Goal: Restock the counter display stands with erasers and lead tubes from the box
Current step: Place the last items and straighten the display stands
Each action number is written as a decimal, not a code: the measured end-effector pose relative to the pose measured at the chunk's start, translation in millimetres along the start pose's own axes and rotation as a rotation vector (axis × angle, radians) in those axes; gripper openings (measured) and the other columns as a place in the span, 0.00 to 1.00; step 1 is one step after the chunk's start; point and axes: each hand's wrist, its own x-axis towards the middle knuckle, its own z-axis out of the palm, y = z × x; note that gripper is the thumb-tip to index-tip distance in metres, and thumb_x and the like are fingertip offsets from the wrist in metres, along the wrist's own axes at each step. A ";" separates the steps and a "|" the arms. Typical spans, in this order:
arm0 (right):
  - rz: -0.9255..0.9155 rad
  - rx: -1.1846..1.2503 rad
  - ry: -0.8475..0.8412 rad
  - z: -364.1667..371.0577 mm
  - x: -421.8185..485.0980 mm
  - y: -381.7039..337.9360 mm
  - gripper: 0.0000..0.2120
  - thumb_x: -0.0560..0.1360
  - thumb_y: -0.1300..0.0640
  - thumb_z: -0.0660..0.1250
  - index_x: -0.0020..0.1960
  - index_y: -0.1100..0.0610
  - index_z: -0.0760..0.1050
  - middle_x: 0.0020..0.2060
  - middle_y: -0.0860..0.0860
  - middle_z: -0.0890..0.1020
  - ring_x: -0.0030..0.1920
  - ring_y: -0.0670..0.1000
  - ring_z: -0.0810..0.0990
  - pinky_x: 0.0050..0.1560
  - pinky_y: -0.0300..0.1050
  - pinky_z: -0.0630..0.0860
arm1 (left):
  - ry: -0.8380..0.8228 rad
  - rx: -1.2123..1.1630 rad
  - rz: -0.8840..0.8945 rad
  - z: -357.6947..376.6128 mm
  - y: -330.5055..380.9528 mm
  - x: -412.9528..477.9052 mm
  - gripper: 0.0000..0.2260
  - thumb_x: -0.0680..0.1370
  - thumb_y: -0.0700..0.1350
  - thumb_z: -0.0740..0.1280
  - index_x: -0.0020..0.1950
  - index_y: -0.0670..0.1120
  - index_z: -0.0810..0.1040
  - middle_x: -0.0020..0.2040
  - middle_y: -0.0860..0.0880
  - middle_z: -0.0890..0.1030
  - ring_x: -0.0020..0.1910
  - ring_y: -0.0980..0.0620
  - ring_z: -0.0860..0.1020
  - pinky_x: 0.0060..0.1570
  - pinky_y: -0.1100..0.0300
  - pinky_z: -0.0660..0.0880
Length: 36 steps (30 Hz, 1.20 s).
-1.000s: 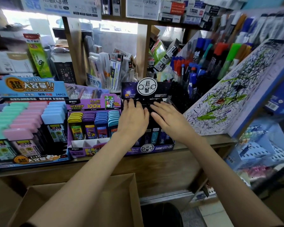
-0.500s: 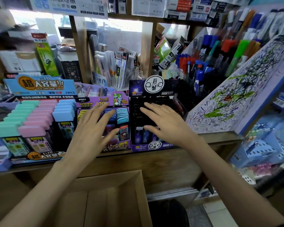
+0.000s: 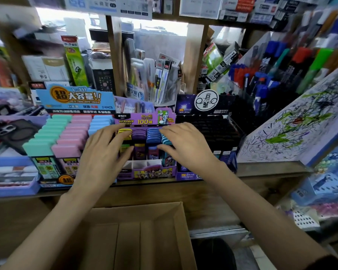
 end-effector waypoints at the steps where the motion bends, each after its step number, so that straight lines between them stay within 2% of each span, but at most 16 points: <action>1: 0.023 0.000 0.007 1.9 0.1 -0.7 0.23 0.79 0.42 0.57 0.68 0.55 0.69 0.66 0.49 0.74 0.65 0.51 0.71 0.66 0.46 0.59 | -0.007 0.004 -0.011 -0.8 -2.7 -1.1 0.18 0.72 0.41 0.73 0.60 0.39 0.77 0.61 0.39 0.76 0.58 0.36 0.75 0.51 0.43 0.73; 8: 0.057 -0.038 0.025 4.1 -0.6 -4.2 0.21 0.78 0.44 0.60 0.62 0.58 0.75 0.60 0.51 0.79 0.58 0.55 0.76 0.58 0.48 0.66 | -0.046 0.014 -0.003 2.2 -8.8 4.0 0.20 0.70 0.39 0.74 0.60 0.37 0.76 0.60 0.38 0.77 0.56 0.37 0.77 0.50 0.44 0.76; 14: -0.041 0.023 -0.122 -9.7 1.4 7.4 0.28 0.78 0.40 0.56 0.70 0.57 0.67 0.68 0.51 0.71 0.65 0.53 0.69 0.65 0.46 0.61 | -0.029 0.017 -0.038 3.4 -8.7 12.3 0.12 0.71 0.36 0.73 0.54 0.37 0.79 0.49 0.40 0.80 0.45 0.38 0.80 0.32 0.50 0.77; 17: -0.027 0.098 -0.126 -13.1 -0.6 14.9 0.24 0.79 0.46 0.57 0.71 0.55 0.66 0.69 0.50 0.70 0.66 0.51 0.66 0.67 0.46 0.60 | -0.015 0.011 -0.035 4.9 -7.0 16.1 0.11 0.70 0.36 0.74 0.51 0.37 0.79 0.45 0.40 0.80 0.41 0.38 0.80 0.29 0.51 0.76; 20: -0.002 0.078 -0.107 -11.4 -1.6 14.7 0.19 0.80 0.51 0.59 0.68 0.56 0.69 0.64 0.51 0.73 0.62 0.52 0.70 0.64 0.45 0.63 | -0.017 0.022 -0.021 7.3 -7.6 17.4 0.10 0.70 0.36 0.74 0.49 0.37 0.79 0.44 0.39 0.80 0.40 0.38 0.79 0.29 0.51 0.75; 23: -0.001 0.043 -0.102 -8.4 -1.8 11.0 0.18 0.80 0.52 0.57 0.67 0.57 0.69 0.63 0.51 0.73 0.59 0.53 0.72 0.61 0.46 0.64 | -0.009 0.026 -0.020 8.1 -8.6 17.3 0.09 0.71 0.36 0.73 0.49 0.36 0.79 0.45 0.39 0.80 0.42 0.38 0.79 0.33 0.49 0.76; 28: -0.012 0.004 -0.087 -10.0 -3.0 8.0 0.20 0.80 0.51 0.57 0.69 0.57 0.67 0.66 0.52 0.71 0.64 0.53 0.69 0.65 0.46 0.62 | 0.057 0.022 0.030 1.0 -10.6 8.5 0.10 0.72 0.35 0.71 0.53 0.37 0.79 0.50 0.40 0.80 0.48 0.38 0.79 0.40 0.48 0.76; 32: -0.064 0.011 -0.007 -9.2 3.5 -12.7 0.20 0.78 0.51 0.63 0.67 0.59 0.71 0.64 0.55 0.74 0.66 0.56 0.69 0.67 0.50 0.62 | 0.132 0.038 -0.026 -11.2 -28.3 -14.7 0.12 0.72 0.37 0.71 0.55 0.38 0.79 0.53 0.39 0.79 0.50 0.38 0.77 0.40 0.48 0.75; 36: -0.031 -0.034 0.001 -1.6 21.0 -30.0 0.17 0.79 0.49 0.59 0.64 0.57 0.72 0.59 0.53 0.76 0.62 0.55 0.70 0.64 0.48 0.61 | 0.186 0.040 -0.126 -24.9 -57.6 -29.3 0.13 0.72 0.37 0.72 0.55 0.37 0.78 0.55 0.37 0.78 0.52 0.36 0.74 0.46 0.45 0.72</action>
